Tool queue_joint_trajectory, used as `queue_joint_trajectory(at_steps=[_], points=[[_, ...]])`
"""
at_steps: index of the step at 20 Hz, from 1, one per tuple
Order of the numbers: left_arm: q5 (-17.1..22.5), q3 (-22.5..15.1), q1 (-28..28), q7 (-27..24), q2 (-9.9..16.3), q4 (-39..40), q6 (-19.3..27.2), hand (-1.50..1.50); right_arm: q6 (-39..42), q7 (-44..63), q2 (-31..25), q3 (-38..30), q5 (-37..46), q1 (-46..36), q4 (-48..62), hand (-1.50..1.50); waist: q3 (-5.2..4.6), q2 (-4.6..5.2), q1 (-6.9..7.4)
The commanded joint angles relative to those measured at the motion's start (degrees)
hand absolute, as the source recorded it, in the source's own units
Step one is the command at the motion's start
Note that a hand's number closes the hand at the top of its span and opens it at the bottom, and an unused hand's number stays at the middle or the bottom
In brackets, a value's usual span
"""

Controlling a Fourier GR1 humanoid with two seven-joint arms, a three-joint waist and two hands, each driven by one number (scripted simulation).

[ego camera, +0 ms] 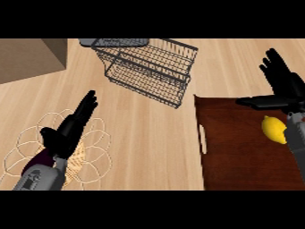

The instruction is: Pick the lemon from the tray and place it in the tiered basket

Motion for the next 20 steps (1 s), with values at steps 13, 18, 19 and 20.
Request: queue_joint_trajectory(at_steps=[13,18,19,20], points=[[0.0,-0.3,1.0,1.1,-0.6,-1.3,-1.0,0.0,37.7,27.4,-34.4,17.6,12.7,-9.3,-11.3,-1.5,-0.15,-0.3,0.27],[-0.8,1.3,1.8,0.0,-0.2,-1.4,-2.5,0.0,40.7,37.2,-30.9,16.2,9.4,-7.5,-17.2,-1.5,0.01,-0.08,0.12],[-3.8,-1.9,3.2,-2.4,-4.1,0.3,0.4,0.0,39.9,41.9,-28.6,16.6,8.3,-9.3,-18.7,-1.5,-0.02,-0.06,0.15],[-1.9,1.8,1.2,-2.3,-1.8,2.3,-2.9,0.0,42.0,39.5,-31.4,13.5,8.7,-5.9,-21.1,-1.5,0.01,-0.06,-0.19]])
